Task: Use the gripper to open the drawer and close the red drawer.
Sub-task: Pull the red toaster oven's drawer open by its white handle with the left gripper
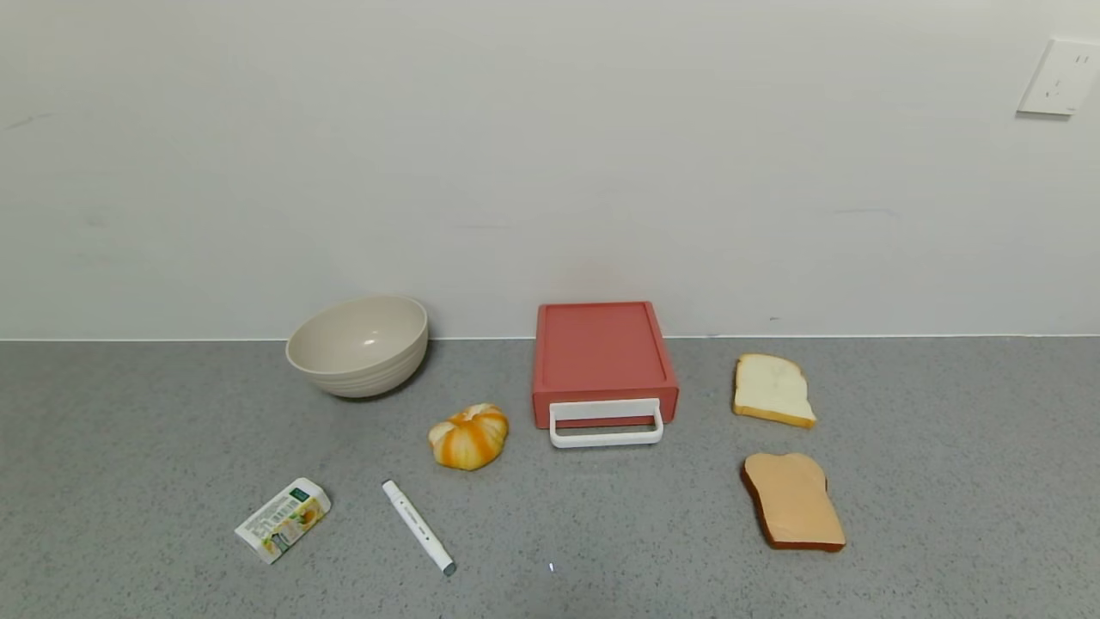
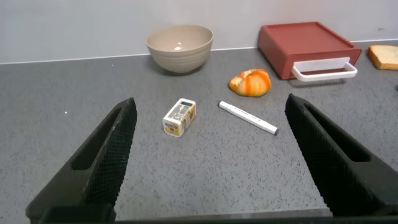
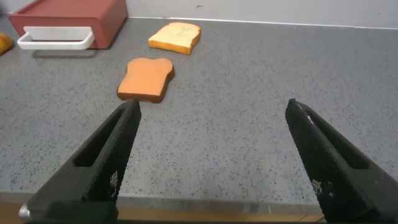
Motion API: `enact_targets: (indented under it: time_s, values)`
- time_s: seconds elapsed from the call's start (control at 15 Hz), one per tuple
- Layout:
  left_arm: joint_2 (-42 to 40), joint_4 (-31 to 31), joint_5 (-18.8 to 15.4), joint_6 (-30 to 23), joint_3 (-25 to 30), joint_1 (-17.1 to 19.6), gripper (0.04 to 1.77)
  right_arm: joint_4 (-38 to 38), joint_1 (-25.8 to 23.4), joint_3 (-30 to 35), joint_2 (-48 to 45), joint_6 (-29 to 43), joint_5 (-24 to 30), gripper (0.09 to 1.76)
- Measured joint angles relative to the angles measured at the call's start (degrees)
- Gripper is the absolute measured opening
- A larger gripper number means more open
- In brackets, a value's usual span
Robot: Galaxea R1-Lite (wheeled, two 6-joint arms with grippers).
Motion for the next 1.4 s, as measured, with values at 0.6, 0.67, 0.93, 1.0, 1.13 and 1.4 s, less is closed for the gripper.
enact_targets:
  time_s: [0.6,0.67,0.93,1.0,1.13,1.4]
  values:
    - [24.5,2.6,0.3,0.3,-18.7,-1.1,1.72,0.0,0.0,0.0,0.0,0.0,0.0,1.71]
    - [27.7,4.4,0.2,0.4,-21.6,-1.1,1.72,0.0,0.0,0.0,0.0,0.0,0.0,1.71]
    - [40.7,13.2,0.0,0.4,-34.9,-1.8,1.72,0.0,0.0,0.0,0.0,0.0,0.0,1.71]
    - [43.7,15.0,0.0,0.3,-38.4,-2.0,1.72,0.0,0.0,0.0,0.0,0.0,0.0,1.71]
    - [50.4,19.7,0.0,0.0,-46.6,-2.8,1.72,0.0,0.0,0.0,0.0,0.0,0.0,1.71]
    - [63.5,28.5,0.5,-4.9,-61.1,-6.9,1.72,0.0,0.0,0.0,0.0,0.0,0.0,1.71]
